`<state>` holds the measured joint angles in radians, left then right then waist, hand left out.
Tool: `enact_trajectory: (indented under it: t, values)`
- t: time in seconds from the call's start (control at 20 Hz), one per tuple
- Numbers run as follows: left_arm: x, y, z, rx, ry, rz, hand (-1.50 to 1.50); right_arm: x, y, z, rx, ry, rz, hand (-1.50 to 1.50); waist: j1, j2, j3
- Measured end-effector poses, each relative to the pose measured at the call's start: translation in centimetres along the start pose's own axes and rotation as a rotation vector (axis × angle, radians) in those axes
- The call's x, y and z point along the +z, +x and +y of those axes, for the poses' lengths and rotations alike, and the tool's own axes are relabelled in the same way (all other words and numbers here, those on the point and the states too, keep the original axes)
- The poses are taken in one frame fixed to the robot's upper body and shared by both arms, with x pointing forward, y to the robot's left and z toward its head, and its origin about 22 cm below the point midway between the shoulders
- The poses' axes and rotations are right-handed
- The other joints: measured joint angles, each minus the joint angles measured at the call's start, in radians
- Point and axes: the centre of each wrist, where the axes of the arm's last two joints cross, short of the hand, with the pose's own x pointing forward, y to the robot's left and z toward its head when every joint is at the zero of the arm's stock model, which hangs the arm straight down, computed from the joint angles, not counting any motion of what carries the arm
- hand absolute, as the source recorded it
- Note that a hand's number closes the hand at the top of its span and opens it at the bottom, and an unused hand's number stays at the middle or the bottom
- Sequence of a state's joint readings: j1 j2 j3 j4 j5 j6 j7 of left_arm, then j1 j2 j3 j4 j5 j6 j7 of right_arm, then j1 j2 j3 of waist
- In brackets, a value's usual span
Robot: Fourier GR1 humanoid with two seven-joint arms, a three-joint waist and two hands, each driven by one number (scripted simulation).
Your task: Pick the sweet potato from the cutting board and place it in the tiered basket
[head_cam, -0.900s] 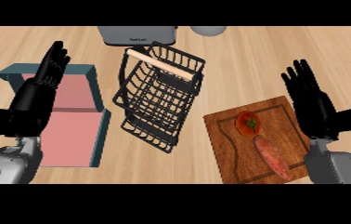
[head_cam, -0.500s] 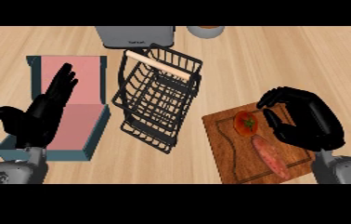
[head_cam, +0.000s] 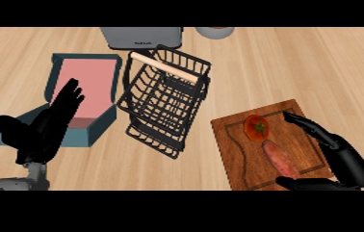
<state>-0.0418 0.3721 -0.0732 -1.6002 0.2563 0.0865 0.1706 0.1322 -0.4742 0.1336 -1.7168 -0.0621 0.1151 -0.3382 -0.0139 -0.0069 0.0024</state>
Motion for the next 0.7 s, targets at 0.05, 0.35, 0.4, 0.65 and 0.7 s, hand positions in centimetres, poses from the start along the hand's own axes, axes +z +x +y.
enact_trajectory:
  t: [0.05, 0.35, 0.4, 0.65, 0.7]
  values:
    - [-0.1, 0.1, 0.0, 0.0, 0.0, 0.002, 0.0, 0.1, 0.5, -0.9, 0.062, 0.016, -0.005, -1.5, -0.002, 0.0, 0.0]
    - [0.0, 0.0, 0.1, 0.001, 0.004, 0.005, 0.0, -0.1, 5.1, -5.3, 0.48, 0.199, 0.046, -1.5, -0.007, -0.002, -0.002]
    - [0.0, 0.0, 0.1, 0.002, 0.004, 0.006, 0.0, -0.3, 5.8, -5.7, 0.539, 0.251, 0.069, -1.5, -0.004, -0.002, -0.003]
    - [-0.4, 0.4, 0.1, 0.0, 0.001, 0.009, 0.0, 0.0, 8.8, -5.3, 0.735, 0.507, 0.208, -1.5, -0.004, 0.0, -0.003]
    - [-0.5, 0.2, 0.0, 0.0, 0.002, 0.005, 0.0, 0.2, 9.4, -4.5, 0.751, 0.535, 0.226, -1.5, -0.004, 0.0, -0.002]
